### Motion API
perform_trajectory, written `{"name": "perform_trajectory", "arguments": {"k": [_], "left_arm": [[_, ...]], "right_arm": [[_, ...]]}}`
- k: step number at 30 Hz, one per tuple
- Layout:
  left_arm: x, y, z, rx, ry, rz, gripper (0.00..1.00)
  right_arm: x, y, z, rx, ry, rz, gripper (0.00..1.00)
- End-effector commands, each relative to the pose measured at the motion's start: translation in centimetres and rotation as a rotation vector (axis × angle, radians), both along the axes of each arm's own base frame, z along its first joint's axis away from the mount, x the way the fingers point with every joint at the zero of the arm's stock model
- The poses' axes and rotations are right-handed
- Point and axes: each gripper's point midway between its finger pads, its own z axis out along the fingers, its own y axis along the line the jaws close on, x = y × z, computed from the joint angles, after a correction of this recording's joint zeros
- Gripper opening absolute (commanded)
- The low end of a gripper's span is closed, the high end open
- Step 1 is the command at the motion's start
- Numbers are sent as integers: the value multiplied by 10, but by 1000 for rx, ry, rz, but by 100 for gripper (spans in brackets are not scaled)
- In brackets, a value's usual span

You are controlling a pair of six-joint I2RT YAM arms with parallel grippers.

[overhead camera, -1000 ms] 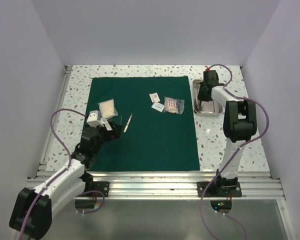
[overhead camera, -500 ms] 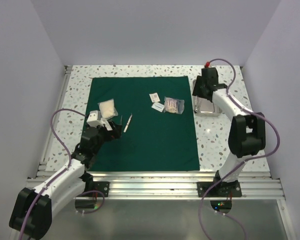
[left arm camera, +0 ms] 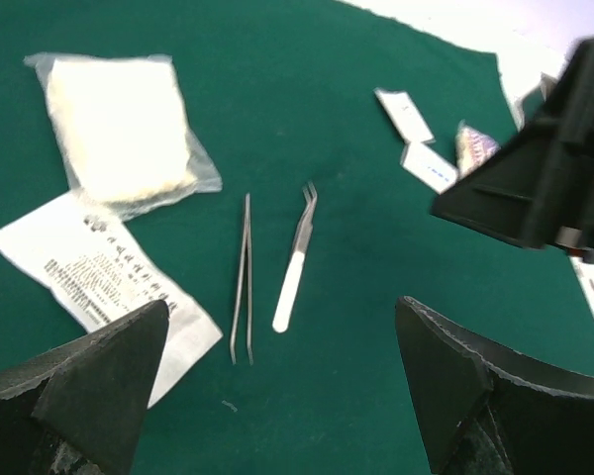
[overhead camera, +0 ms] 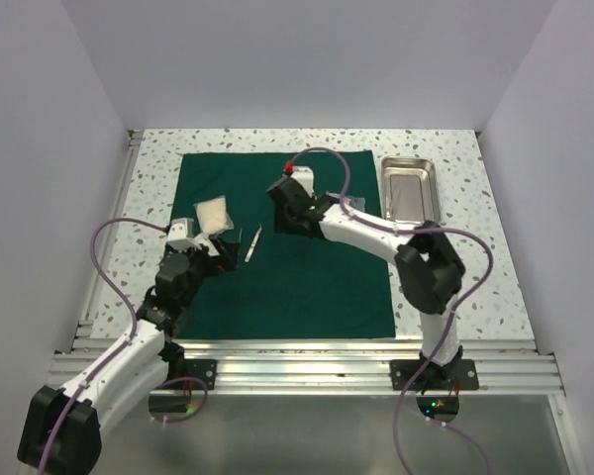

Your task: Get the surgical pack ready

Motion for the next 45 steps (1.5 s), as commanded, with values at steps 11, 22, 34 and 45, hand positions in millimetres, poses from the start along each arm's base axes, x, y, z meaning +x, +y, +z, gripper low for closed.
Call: {"name": "perform_trajectory", "arguments": {"k": [11, 22, 34, 45], "left_arm": [[2, 23, 13, 8, -21, 135, 98], [3, 33, 12, 5, -4, 198, 98], [3, 31, 13, 4, -8, 185, 99], [3, 27, 11, 8, -7, 162, 99]], "right_arm": [[7, 79, -25, 38, -33, -183, 56], [11, 86, -58, 4, -9, -209, 53], [14, 88, -64, -13, -16, -191, 13], [22, 34, 6, -85, -174, -228, 3]]}}
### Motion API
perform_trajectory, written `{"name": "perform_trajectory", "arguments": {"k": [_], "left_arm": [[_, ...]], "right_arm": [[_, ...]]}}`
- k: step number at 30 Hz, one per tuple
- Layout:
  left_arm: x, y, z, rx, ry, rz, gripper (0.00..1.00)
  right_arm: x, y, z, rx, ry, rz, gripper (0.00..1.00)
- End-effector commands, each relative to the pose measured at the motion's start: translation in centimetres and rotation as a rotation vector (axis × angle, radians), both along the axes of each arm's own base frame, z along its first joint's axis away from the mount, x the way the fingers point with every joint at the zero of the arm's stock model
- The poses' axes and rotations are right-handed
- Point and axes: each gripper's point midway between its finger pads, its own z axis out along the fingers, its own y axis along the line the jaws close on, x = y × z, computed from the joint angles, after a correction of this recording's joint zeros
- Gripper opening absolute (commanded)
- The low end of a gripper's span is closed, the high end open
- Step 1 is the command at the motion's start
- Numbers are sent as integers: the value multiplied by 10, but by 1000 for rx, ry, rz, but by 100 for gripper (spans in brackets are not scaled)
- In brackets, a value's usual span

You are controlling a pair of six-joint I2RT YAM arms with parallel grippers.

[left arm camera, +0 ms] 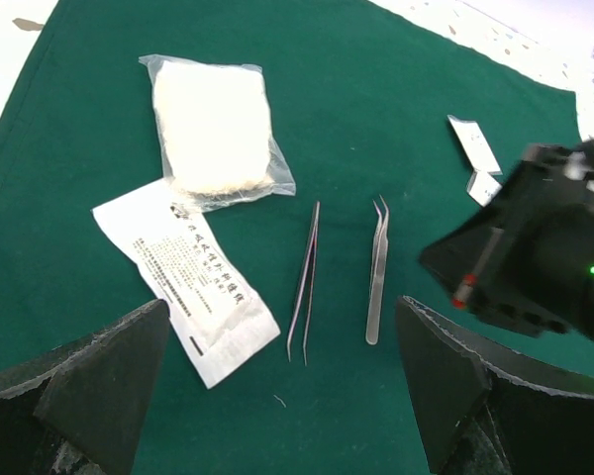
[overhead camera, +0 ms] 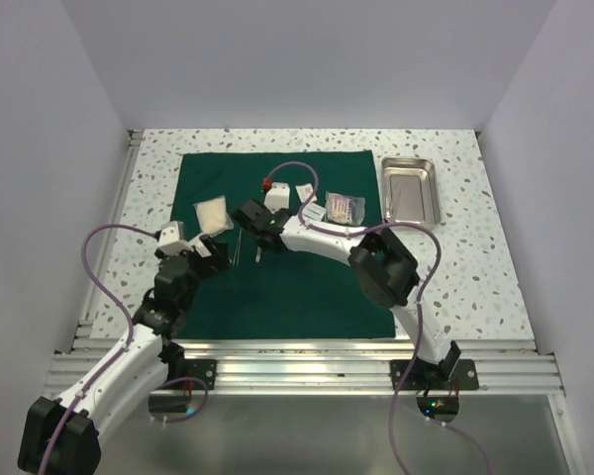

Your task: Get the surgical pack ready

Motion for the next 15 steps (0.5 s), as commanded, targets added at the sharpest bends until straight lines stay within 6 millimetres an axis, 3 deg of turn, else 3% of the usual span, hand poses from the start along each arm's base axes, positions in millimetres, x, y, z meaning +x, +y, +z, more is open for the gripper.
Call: {"name": "perform_trajectory", "arguments": {"k": [1, 2, 3, 4, 5, 6, 7, 8, 10, 12, 15], "left_arm": [[7, -5, 21, -25, -51, -10, 99], [7, -7, 20, -24, -49, -18, 99], [7, -8, 20, -25, -48, -22, 99], [7, -8, 21, -26, -50, -24, 99], [7, -9, 21, -26, -49, -28, 99], [7, -9, 21, -26, -48, -30, 99], [7, -10, 20, -27, -48, -33, 99], [7, -10, 21, -28, -49, -34, 99], [7, -10, 21, -27, -51, -38, 99], [7, -11, 21, -26, -51, -40, 99], [7, -10, 22, -23, -53, -36, 99]], "right_arm": [[17, -45, 68, -50, -143, -57, 2], [26, -62, 72, -52, -152, -86, 1], [28, -70, 93, -8, -167, -74, 0], [24, -84, 77, -17, -130, -57, 0], [36, -92, 85, 34, -151, -65, 2], [32, -91, 89, 67, -131, -17, 5], [31, -93, 86, 59, -121, 2, 19], [30, -93, 86, 43, -114, 19, 25], [28, -79, 77, 52, -69, 77, 34], [24, -63, 69, 70, -44, 113, 37], [16, -27, 60, 78, -40, 175, 45]]}}
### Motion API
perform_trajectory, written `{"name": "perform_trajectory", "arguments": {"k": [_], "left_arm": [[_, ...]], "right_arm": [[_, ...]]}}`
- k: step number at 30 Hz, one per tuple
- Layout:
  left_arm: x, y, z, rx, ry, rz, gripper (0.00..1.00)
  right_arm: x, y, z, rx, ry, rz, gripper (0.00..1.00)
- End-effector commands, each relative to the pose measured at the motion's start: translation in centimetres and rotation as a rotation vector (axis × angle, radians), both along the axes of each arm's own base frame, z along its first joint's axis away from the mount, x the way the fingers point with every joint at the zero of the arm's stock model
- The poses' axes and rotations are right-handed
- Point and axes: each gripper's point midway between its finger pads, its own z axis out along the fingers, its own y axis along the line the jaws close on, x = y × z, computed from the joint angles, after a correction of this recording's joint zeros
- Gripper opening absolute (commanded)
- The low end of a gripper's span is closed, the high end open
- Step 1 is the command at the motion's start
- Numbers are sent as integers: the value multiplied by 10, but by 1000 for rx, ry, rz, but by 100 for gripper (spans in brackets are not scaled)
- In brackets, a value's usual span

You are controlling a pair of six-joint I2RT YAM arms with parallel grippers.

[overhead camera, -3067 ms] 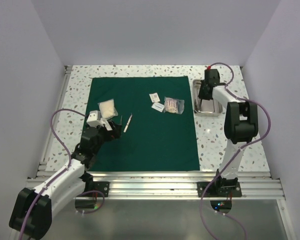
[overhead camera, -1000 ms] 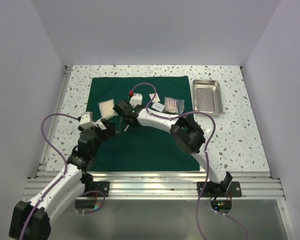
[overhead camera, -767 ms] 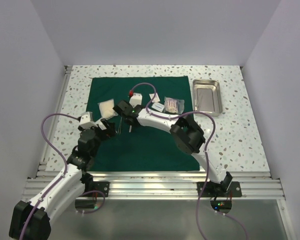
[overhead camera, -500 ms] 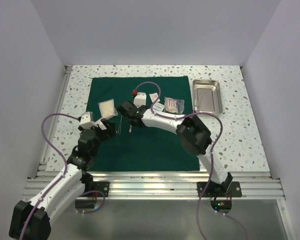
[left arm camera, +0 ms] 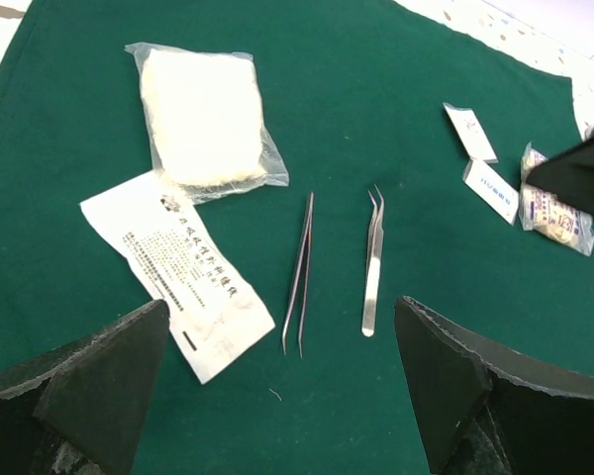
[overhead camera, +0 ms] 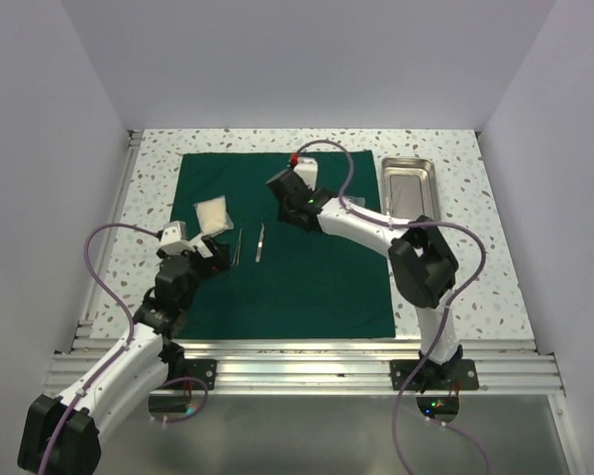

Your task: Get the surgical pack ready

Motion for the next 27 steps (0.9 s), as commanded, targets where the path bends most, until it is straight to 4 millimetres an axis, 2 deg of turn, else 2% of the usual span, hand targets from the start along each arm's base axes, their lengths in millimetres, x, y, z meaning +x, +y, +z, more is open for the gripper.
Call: {"name": "perform_trajectory", "arguments": {"k": [1, 2, 4, 5, 6, 7, 8, 9, 11, 12, 15, 27], "left_arm": [[8, -5, 25, -20, -65, -10, 99], [7, -5, 24, -20, -64, -10, 99], [7, -5, 26, -21, -70, -11, 99], [7, -5, 26, -22, -71, -12, 99], [7, -5, 27, -23, -74, -14, 99], [7, -5, 27, -22, -75, -16, 99], [7, -6, 27, -25, -75, -18, 99], [7, -6, 28, -25, -77, -20, 99], [6, -7, 28, -26, -79, -25, 99], [7, -7, 27, -25, -79, -26, 100], [7, -9, 27, -26, -77, -32, 100], [6, -9, 28, -26, -79, -36, 100]], "right_arm": [[-17, 69, 1, 55, -5, 163, 47], [-23, 85, -10, 58, 10, 196, 48], [-22, 105, -7, 89, 4, 216, 48], [-26, 112, -18, 84, 22, 224, 48], [-24, 120, -15, 97, 14, 228, 48], [-24, 123, -16, 101, 16, 229, 48], [-24, 126, -26, 87, 24, 226, 48], [-22, 131, -23, 94, 15, 221, 48], [-21, 129, -32, 63, 30, 207, 47], [-19, 127, -44, 41, 41, 189, 47], [-15, 128, -52, 12, 45, 170, 47], [-19, 116, -58, -105, 11, 132, 47]]}}
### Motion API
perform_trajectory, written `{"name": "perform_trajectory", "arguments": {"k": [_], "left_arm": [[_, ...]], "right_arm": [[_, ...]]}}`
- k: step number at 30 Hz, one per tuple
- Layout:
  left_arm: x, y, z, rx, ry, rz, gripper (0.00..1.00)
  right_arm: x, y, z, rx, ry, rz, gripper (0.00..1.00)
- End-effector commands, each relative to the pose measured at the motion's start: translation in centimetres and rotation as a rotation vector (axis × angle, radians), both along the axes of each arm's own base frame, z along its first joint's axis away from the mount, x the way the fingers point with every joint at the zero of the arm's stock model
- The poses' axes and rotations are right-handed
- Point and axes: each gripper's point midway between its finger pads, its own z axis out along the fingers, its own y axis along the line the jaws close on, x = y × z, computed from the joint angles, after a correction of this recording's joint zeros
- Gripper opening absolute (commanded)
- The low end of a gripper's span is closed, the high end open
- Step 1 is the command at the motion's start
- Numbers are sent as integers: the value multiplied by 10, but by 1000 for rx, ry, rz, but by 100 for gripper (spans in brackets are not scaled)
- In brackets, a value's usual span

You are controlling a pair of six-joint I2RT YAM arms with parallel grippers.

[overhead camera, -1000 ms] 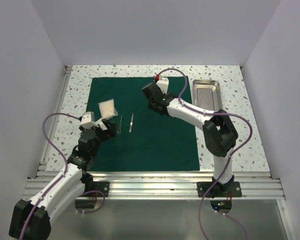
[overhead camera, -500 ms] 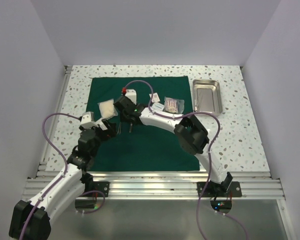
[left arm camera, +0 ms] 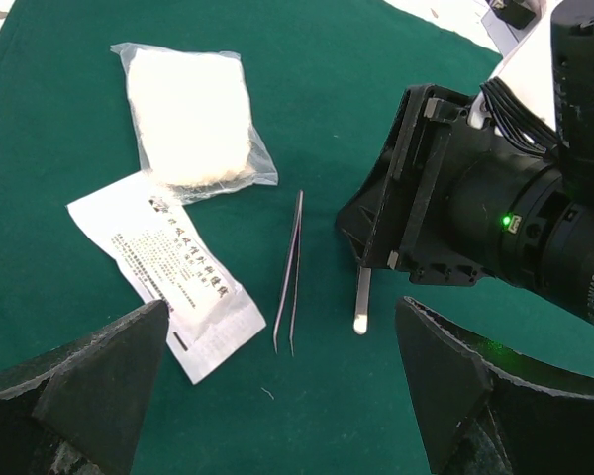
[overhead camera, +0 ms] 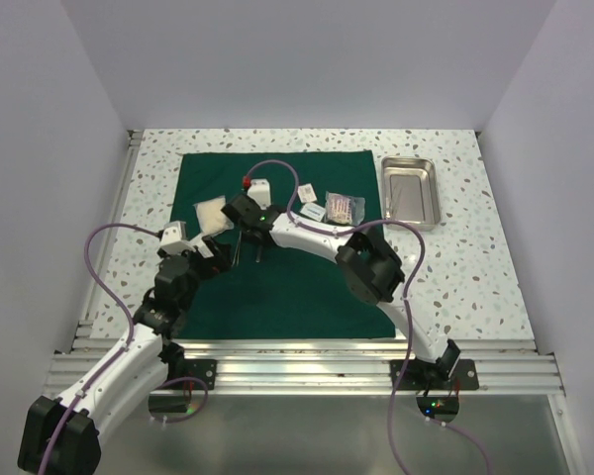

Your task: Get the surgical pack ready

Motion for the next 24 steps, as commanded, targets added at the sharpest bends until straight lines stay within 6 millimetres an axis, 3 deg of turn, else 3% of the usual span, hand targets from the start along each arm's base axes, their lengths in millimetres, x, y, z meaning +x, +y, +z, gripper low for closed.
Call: {"name": "perform_trajectory", "arguments": {"k": [1, 12, 15, 20, 21, 23, 24], "left_arm": [[7, -5, 26, -18, -73, -13, 100], [7, -5, 27, -16, -75, -16, 100], [7, -6, 26, -16, -75, -17, 100], [7, -6, 26, -17, -75, -19, 100], [7, -6, 27, -17, -76, -19, 100], [7, -6, 27, -15, -75, -18, 100], [7, -5, 27, -15, -75, -16, 100]], "right_arm": [[5, -3, 16, -23, -56, -34, 47], [-3, -2, -9, -35, 5, -24, 41], [-3, -7, -13, -36, 19, -35, 34], [-4, -16, -22, -12, 61, -39, 16], [2, -13, -10, 39, 48, -38, 15], [3, -23, -7, 42, 36, -37, 13], [9, -24, 11, 77, 4, -40, 12]]}}
